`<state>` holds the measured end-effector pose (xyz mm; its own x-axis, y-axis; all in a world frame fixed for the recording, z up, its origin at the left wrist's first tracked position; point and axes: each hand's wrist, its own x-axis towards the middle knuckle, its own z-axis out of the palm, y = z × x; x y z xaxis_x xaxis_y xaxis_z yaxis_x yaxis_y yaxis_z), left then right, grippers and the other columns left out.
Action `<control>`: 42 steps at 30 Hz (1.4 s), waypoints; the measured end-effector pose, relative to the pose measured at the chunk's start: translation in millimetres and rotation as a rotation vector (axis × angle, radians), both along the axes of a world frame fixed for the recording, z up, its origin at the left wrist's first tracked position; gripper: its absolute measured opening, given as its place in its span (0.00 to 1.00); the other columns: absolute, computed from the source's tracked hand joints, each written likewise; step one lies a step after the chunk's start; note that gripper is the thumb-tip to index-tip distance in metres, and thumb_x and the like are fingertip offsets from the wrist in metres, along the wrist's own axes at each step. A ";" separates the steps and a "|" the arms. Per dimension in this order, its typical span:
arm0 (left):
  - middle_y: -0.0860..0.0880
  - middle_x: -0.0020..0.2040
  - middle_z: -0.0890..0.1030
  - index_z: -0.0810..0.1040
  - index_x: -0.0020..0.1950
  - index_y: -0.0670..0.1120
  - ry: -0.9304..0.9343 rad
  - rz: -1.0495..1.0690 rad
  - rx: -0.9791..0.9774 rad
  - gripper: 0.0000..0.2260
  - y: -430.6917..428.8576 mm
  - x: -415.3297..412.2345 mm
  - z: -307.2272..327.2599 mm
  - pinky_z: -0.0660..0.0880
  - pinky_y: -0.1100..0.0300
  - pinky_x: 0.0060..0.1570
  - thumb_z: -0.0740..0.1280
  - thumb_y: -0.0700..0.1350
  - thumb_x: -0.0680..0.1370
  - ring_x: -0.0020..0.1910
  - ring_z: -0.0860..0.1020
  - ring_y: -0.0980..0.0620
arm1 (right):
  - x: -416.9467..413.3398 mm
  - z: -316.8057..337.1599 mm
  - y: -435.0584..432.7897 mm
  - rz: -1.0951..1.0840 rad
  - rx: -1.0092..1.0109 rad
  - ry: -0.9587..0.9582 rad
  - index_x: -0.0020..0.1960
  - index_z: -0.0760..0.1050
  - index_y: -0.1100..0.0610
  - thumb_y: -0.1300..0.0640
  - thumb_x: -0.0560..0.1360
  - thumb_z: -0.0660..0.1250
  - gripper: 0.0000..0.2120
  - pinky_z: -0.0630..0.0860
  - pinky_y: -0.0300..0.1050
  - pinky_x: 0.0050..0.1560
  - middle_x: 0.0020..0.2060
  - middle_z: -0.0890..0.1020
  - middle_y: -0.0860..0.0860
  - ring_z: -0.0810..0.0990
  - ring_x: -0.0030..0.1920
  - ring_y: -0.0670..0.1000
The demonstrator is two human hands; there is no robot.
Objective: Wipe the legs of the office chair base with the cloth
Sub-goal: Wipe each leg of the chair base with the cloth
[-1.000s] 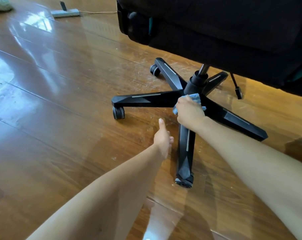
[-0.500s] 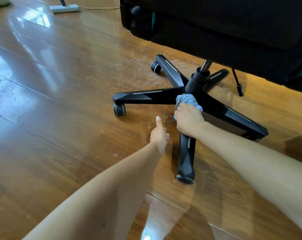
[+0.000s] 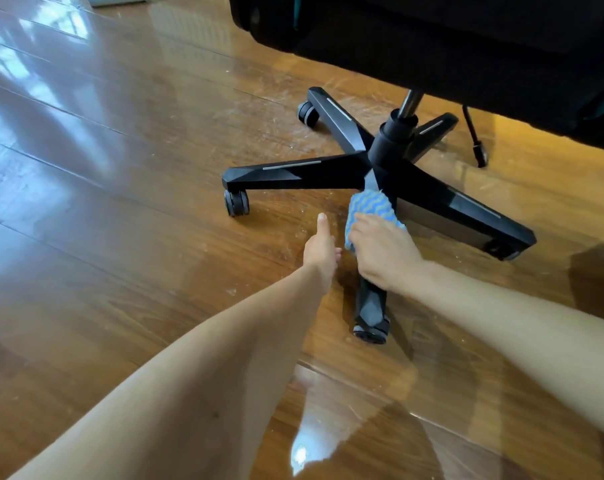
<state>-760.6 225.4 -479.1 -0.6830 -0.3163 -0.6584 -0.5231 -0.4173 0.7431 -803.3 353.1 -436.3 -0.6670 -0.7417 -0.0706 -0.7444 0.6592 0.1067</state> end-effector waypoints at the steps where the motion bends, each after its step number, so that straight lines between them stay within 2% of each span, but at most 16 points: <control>1: 0.45 0.55 0.83 0.76 0.74 0.42 0.003 -0.006 -0.001 0.36 0.6 -0.7 2.3 0.74 0.44 0.72 0.52 0.70 0.84 0.54 0.81 0.48 | 19.8 1.0 13.2 0.051 -0.051 -0.032 0.49 0.80 0.58 0.55 0.74 0.51 0.19 0.72 0.53 0.66 0.50 0.81 0.55 0.76 0.63 0.59; 5: 0.45 0.55 0.84 0.74 0.75 0.42 -0.007 -0.015 -0.010 0.36 3.3 -2.8 11.0 0.69 0.47 0.71 0.51 0.69 0.84 0.59 0.81 0.46 | 88.4 3.4 64.9 0.301 -0.239 -0.239 0.57 0.81 0.60 0.61 0.80 0.57 0.15 0.70 0.49 0.71 0.58 0.82 0.54 0.75 0.70 0.56; 8: 0.45 0.59 0.83 0.72 0.78 0.43 -0.015 -0.023 -0.017 0.38 8.8 -0.4 10.9 0.68 0.48 0.68 0.51 0.72 0.83 0.62 0.80 0.45 | 66.6 -3.4 69.0 0.376 -0.242 -0.265 0.60 0.81 0.60 0.63 0.80 0.59 0.14 0.69 0.52 0.72 0.63 0.81 0.54 0.73 0.72 0.54; 11: 0.42 0.72 0.79 0.66 0.82 0.47 -0.035 -0.008 -0.023 0.46 16.3 0.1 0.5 0.71 0.40 0.74 0.53 0.78 0.75 0.69 0.78 0.39 | 27.6 -11.1 58.2 0.236 -0.306 -0.186 0.64 0.79 0.60 0.61 0.82 0.59 0.15 0.67 0.55 0.74 0.69 0.78 0.54 0.68 0.76 0.53; 14: 0.42 0.78 0.73 0.62 0.84 0.47 -0.045 0.014 -0.070 0.43 21.7 2.8 8.2 0.67 0.38 0.76 0.55 0.75 0.79 0.75 0.73 0.37 | 33.5 -22.0 54.5 0.056 -0.447 -0.159 0.69 0.77 0.58 0.63 0.84 0.58 0.16 0.61 0.53 0.78 0.76 0.71 0.51 0.58 0.81 0.49; 17: 0.43 0.78 0.72 0.64 0.83 0.46 -0.058 0.028 -0.108 0.38 25.5 -1.1 11.0 0.65 0.38 0.76 0.55 0.71 0.82 0.75 0.71 0.38 | 86.3 -32.3 71.0 -0.009 -0.578 -0.180 0.70 0.75 0.62 0.69 0.82 0.59 0.18 0.59 0.51 0.79 0.78 0.67 0.54 0.56 0.82 0.52; 21: 0.42 0.74 0.76 0.68 0.81 0.46 -0.074 0.027 -0.102 0.37 23.2 -7.8 11.8 0.66 0.40 0.73 0.55 0.71 0.82 0.72 0.74 0.39 | 130.7 -47.1 99.2 0.050 -0.663 -0.308 0.66 0.74 0.68 0.73 0.80 0.61 0.15 0.60 0.59 0.78 0.78 0.66 0.58 0.57 0.81 0.60; 25: 0.44 0.70 0.79 0.71 0.79 0.46 -0.087 0.006 -0.072 0.34 23.5 -7.3 9.7 0.68 0.42 0.71 0.60 0.68 0.82 0.69 0.76 0.40 | 110.2 -41.4 88.7 -0.072 -0.736 -0.345 0.69 0.73 0.61 0.66 0.84 0.57 0.15 0.62 0.56 0.77 0.79 0.65 0.49 0.58 0.81 0.49; 27: 0.45 0.64 0.82 0.77 0.73 0.45 -0.066 -0.039 -0.062 0.30 25.7 -5.3 7.6 0.74 0.46 0.66 0.65 0.65 0.80 0.59 0.80 0.44 | 88.8 -35.0 68.0 -0.208 -0.815 -0.356 0.72 0.70 0.57 0.62 0.86 0.55 0.16 0.61 0.52 0.78 0.79 0.65 0.45 0.57 0.80 0.44; 29: 0.47 0.57 0.84 0.81 0.67 0.46 -0.036 -0.082 -0.061 0.27 30.3 -1.7 8.7 0.76 0.50 0.56 0.67 0.63 0.77 0.47 0.79 0.48 | 68.6 -30.7 47.4 -0.345 -0.913 -0.372 0.73 0.69 0.55 0.61 0.86 0.55 0.17 0.62 0.50 0.78 0.79 0.65 0.44 0.59 0.80 0.43; 31: 0.45 0.54 0.85 0.82 0.62 0.47 -0.013 -0.078 -0.061 0.25 33.9 -2.5 11.3 0.75 0.51 0.51 0.68 0.64 0.76 0.44 0.78 0.48 | 62.7 -30.9 31.8 -0.482 -1.014 -0.388 0.73 0.69 0.52 0.60 0.85 0.55 0.17 0.64 0.51 0.77 0.79 0.65 0.45 0.61 0.79 0.43; 33: 0.46 0.54 0.86 0.83 0.61 0.47 -0.008 -0.072 -0.042 0.23 34.9 -6.7 12.1 0.77 0.52 0.52 0.67 0.64 0.78 0.45 0.81 0.48 | 83.4 -34.5 25.8 -0.567 -1.051 -0.412 0.75 0.68 0.52 0.59 0.86 0.55 0.18 0.62 0.50 0.78 0.80 0.61 0.43 0.57 0.80 0.41; 35: 0.45 0.56 0.87 0.83 0.62 0.49 -0.020 -0.073 -0.013 0.23 33.7 -14.4 10.2 0.81 0.48 0.60 0.67 0.64 0.77 0.52 0.85 0.44 | 125.3 -35.5 31.6 -0.578 -1.037 -0.437 0.77 0.65 0.51 0.57 0.86 0.56 0.20 0.61 0.49 0.78 0.81 0.56 0.40 0.53 0.80 0.38; 37: 0.44 0.61 0.86 0.82 0.62 0.50 -0.003 -0.089 -0.057 0.18 32.6 -22.5 8.6 0.79 0.42 0.67 0.65 0.60 0.81 0.61 0.84 0.40 | 169.0 -37.5 44.7 -0.530 -1.046 -0.498 0.80 0.61 0.50 0.56 0.86 0.58 0.23 0.58 0.47 0.79 0.81 0.52 0.38 0.50 0.80 0.38; 39: 0.45 0.65 0.83 0.79 0.68 0.51 0.043 -0.113 -0.154 0.14 34.3 -26.0 14.5 0.77 0.45 0.69 0.64 0.54 0.85 0.66 0.81 0.41 | 190.7 -39.9 54.3 -0.502 -1.055 -0.574 0.81 0.58 0.50 0.54 0.85 0.58 0.25 0.54 0.44 0.80 0.81 0.49 0.35 0.48 0.80 0.37; 42: 0.47 0.66 0.82 0.76 0.75 0.52 0.098 -0.139 -0.203 0.17 35.3 -26.0 14.1 0.76 0.49 0.66 0.63 0.51 0.87 0.64 0.80 0.43 | 172.1 -43.2 46.3 -0.614 -1.104 -0.601 0.81 0.56 0.44 0.47 0.85 0.58 0.26 0.64 0.49 0.77 0.80 0.54 0.36 0.58 0.79 0.42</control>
